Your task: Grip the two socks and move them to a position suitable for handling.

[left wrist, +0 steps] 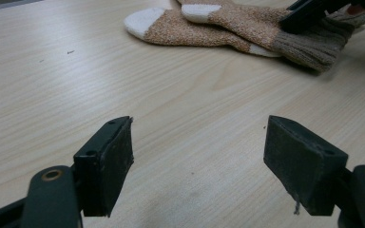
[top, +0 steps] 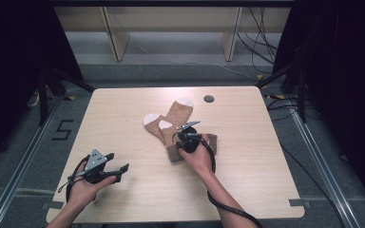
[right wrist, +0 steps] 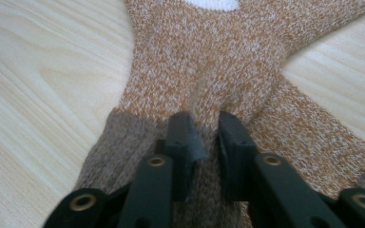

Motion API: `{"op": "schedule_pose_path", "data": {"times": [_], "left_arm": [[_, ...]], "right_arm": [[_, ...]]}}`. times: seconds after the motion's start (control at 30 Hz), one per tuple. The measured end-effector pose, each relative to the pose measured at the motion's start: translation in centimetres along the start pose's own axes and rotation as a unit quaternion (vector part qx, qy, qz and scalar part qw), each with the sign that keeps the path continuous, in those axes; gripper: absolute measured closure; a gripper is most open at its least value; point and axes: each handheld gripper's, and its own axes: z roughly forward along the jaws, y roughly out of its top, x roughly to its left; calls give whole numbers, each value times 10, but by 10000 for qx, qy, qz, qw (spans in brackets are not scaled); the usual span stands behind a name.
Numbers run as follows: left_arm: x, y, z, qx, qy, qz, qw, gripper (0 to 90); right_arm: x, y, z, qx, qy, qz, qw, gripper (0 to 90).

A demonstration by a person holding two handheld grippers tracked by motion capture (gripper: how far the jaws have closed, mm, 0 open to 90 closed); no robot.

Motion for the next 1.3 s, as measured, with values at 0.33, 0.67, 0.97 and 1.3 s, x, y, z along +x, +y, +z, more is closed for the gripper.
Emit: {"op": "schedule_pose_path", "data": {"times": [0.33,0.67,0.97,1.3], "left_arm": [[-1,0,0,-12,-23,-38,10000,241],[-1,-1,0,-23,-23,-62,10000,239],[0,-1,0,12,-29,-42,10000,236],[1,-1,0,0,-3,-52,10000,237]], "right_arm": [[-2,7,-13,-225,115,-32,9997,817],[-1,17,-36,-644,223,-206,9975,829],[6,33,-64,-1052,269,-459,9930,830],[28,31,-102,-1233,629,-921,9861,829]]}}
